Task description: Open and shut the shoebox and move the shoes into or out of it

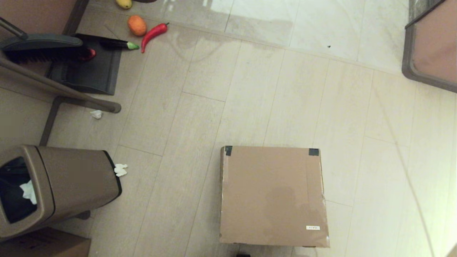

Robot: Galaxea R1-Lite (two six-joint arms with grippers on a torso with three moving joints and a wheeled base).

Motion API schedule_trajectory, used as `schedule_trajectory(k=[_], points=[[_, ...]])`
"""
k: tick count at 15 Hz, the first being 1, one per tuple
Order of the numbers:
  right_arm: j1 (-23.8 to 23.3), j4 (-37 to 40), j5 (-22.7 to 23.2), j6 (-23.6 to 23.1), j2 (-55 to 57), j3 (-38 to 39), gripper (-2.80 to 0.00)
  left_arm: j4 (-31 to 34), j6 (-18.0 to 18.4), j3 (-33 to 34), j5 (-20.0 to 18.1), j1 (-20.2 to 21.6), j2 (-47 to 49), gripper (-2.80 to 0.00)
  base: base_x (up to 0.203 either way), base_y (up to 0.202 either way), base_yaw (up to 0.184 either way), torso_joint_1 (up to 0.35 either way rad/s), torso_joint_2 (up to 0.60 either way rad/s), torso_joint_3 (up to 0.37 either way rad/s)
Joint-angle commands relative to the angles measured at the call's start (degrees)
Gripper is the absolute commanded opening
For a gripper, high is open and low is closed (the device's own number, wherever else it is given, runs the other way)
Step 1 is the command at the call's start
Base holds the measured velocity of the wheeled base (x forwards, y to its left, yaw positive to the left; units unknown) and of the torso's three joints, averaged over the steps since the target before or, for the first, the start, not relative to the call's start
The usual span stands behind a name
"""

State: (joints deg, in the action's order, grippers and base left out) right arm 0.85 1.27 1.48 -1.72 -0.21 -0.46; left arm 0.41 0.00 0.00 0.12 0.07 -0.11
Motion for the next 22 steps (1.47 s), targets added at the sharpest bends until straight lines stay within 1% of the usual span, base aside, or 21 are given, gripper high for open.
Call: schedule_trajectory(k=[1, 22], points=[[0.0, 0.1, 0.0, 0.0, 0.2, 0.0, -2.8, 0.0, 0.0, 0.0, 0.0, 0.0, 0.1, -2.8, 0.0, 0.0, 0.0, 0.0, 0.0, 0.0], [0.0, 0.1, 0.0, 0.0, 0.2, 0.0, -2.8, 0.0, 0.0, 0.0, 0.1, 0.0, 0.1, -2.8, 0.0, 0.0, 0.0, 0.0, 0.0, 0.0]])
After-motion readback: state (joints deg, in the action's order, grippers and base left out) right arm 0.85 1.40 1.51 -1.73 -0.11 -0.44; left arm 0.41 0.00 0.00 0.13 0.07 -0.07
